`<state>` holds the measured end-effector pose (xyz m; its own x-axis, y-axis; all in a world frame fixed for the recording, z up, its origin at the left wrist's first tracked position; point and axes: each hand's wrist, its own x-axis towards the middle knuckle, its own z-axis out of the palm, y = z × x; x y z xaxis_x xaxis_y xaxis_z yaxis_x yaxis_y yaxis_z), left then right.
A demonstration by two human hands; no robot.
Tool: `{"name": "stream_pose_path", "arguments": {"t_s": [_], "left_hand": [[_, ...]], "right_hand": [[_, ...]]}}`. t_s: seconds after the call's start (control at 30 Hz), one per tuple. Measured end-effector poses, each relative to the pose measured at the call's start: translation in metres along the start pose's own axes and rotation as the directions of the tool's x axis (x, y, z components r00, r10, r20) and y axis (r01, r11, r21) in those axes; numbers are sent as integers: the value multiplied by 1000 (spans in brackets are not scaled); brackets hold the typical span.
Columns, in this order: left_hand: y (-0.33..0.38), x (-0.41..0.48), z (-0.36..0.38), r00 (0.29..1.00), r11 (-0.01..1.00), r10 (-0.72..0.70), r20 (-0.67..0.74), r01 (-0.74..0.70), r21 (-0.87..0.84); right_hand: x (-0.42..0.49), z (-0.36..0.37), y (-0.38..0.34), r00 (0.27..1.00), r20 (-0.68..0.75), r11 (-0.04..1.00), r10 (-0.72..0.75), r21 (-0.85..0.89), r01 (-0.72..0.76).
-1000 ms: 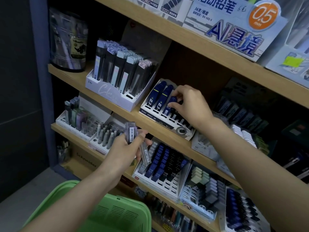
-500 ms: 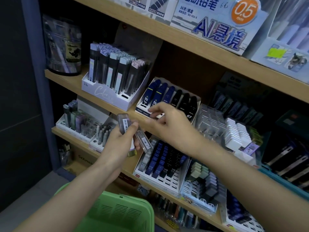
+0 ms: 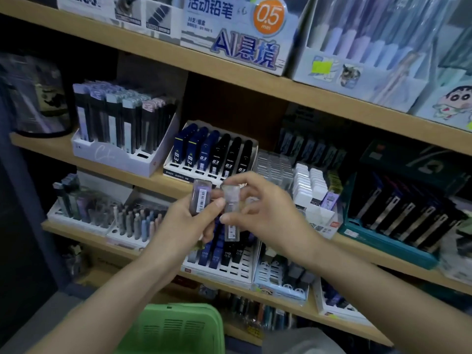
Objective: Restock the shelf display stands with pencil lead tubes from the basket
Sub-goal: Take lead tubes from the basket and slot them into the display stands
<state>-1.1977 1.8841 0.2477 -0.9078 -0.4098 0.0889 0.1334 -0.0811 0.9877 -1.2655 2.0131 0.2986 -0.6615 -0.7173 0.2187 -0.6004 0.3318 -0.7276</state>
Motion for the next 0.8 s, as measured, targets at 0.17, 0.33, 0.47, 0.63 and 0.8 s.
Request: {"name": "stream_pose_path", "arguments": {"t_s": [0.17, 0.33, 0.47, 0.63, 0.8], "left_hand": [[-4, -5, 23, 986, 997, -60, 158, 50, 65], [-4, -6, 46, 977, 996, -92, 192, 89, 27], [-5, -1, 56, 983, 994, -109, 150, 110, 2], [-12, 10, 60, 964, 951, -253, 85, 264, -159], [-19, 16, 57, 953, 944, -295, 68, 302, -133]], "right_hand": [[-11, -25, 12, 988, -141, 969, 68, 244, -32], [-16, -57, 23, 960, -278, 987, 25, 157, 20], [-2, -87, 31, 898, -439, 990, -31, 109, 87], [17, -98, 45, 903, -424, 993, -64, -114, 17], [30, -93, 51, 954, -292, 948, -70, -317, -27]]}}
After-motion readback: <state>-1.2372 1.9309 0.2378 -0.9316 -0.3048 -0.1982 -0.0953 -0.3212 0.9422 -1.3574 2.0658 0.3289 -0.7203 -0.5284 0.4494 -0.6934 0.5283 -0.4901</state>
